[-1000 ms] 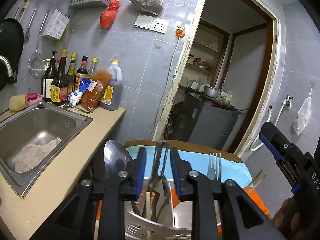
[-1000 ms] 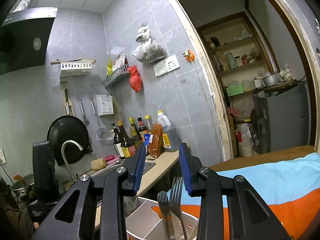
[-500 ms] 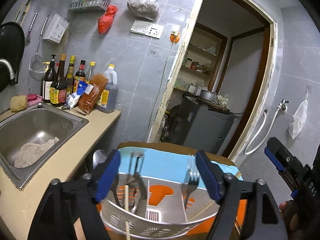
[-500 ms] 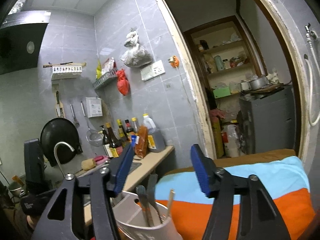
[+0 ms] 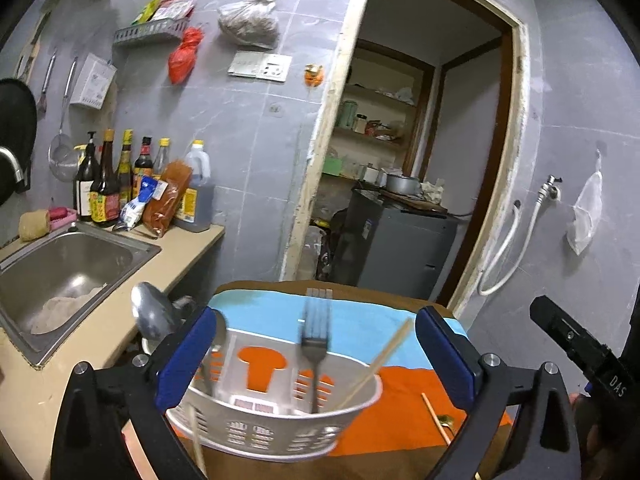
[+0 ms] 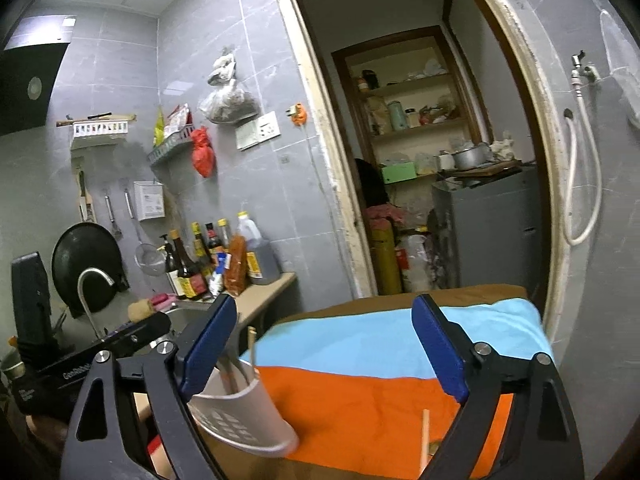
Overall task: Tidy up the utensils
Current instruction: 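Move both tools back toward the last chopstick and gold spoon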
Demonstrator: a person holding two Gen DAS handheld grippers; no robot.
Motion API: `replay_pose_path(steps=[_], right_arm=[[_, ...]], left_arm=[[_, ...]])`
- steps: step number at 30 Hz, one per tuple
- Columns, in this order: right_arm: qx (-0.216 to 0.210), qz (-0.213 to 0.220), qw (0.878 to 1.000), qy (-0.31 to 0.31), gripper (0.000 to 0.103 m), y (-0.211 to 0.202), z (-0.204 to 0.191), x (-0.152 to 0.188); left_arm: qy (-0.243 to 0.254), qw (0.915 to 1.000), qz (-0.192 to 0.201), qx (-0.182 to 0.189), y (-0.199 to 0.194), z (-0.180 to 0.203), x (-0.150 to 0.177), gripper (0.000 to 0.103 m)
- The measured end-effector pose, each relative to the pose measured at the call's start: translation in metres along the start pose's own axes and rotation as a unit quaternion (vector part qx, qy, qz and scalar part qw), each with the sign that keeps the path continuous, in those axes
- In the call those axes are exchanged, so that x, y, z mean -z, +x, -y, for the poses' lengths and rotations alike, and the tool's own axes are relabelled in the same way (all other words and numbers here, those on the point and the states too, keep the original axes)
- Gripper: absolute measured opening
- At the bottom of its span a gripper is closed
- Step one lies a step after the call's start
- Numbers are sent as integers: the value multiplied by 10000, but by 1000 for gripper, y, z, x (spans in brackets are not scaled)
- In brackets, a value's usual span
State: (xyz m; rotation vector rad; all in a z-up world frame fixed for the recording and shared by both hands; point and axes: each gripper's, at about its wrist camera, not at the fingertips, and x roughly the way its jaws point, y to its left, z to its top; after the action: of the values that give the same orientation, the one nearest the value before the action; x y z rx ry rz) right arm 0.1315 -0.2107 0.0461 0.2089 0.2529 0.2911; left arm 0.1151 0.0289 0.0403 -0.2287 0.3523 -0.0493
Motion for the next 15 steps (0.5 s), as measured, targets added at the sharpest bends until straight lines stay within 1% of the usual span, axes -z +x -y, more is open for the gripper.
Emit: replay_pose_path(steps=[1, 8, 15], right_arm=[[42, -6, 10000, -8, 91, -3, 3, 0], [329, -107, 9994, -2, 92, -25, 32, 3], [582, -285, 9979, 13, 92, -42, 58, 11]], left_arm=[[34, 10000, 4, 29, -1, 5, 1, 101], [210, 9996, -60, 163, -8, 36, 19, 101], [179, 9993, -248, 221, -9, 57, 36, 101]])
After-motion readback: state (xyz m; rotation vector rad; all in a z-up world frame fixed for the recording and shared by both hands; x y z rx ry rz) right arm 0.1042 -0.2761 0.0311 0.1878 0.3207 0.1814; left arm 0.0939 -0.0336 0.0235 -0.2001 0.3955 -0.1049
